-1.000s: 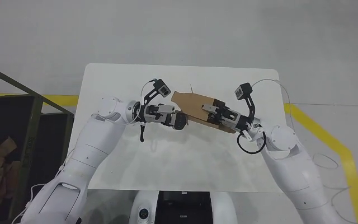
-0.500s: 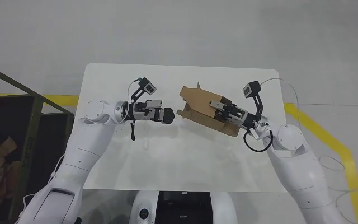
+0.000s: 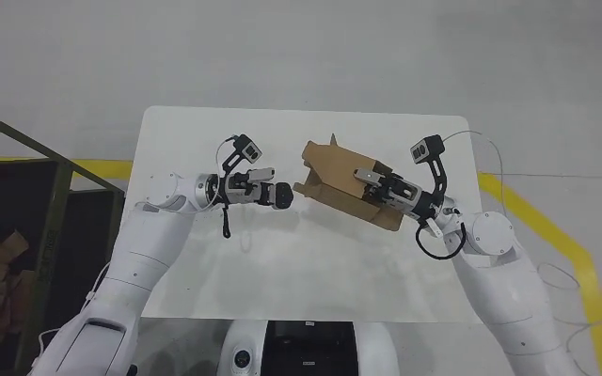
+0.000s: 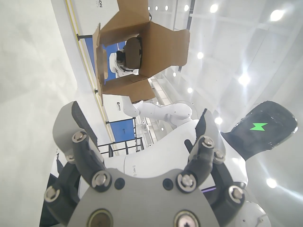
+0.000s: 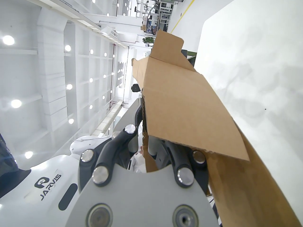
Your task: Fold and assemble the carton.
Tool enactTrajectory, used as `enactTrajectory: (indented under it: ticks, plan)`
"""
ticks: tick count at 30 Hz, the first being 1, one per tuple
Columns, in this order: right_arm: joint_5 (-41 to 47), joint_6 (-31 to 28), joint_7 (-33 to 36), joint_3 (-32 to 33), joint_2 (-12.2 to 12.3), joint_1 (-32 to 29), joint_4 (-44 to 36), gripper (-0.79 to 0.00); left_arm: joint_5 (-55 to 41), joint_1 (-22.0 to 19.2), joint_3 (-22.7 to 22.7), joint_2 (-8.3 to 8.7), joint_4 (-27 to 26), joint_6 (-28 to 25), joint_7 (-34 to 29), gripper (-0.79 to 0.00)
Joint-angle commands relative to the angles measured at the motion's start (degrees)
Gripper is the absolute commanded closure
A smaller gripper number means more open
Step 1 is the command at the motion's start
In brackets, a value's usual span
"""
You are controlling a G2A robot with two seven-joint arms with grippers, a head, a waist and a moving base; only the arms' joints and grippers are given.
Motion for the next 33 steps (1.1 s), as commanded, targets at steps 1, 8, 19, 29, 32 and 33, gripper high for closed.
enactTrajectory:
  ticks: [1,8,19,29,32,33]
  plan:
    - [-0.4,0.0,-0.5,-0.2,0.0,-0.1,-0.3,0.000,-0.6,-0.1,0.8,-0.21,-0.1,0.1,0.1,-0.785]
    - [-2.3,-0.3,-3.7,-0.6,-0.3,0.4,0.2,0.000,-1.7,-0.3,2.9,-0.79,-0.4,0.9,-0.2,-0.785]
    - [-3.5,-0.8,-5.7,-1.6,-0.7,1.8,2.0,0.000,-0.1,-1.3,4.4,-1.14,0.1,0.2,-1.1,-0.785]
    - [-3.9,-1.1,-3.6,-0.9,-0.7,3.6,4.3,0.000,-0.1,-1.3,4.4,-1.14,0.1,0.2,-1.1,-0.785]
    - [-3.9,-1.1,-3.6,-0.9,-0.7,3.6,4.3,0.000,-0.1,-1.3,4.4,-1.14,0.1,0.2,-1.1,-0.785]
    - [-3.9,-1.1,-3.6,-0.9,-0.7,3.6,4.3,0.000,-0.1,-1.3,4.4,-1.14,0.1,0.2,-1.1,-0.785]
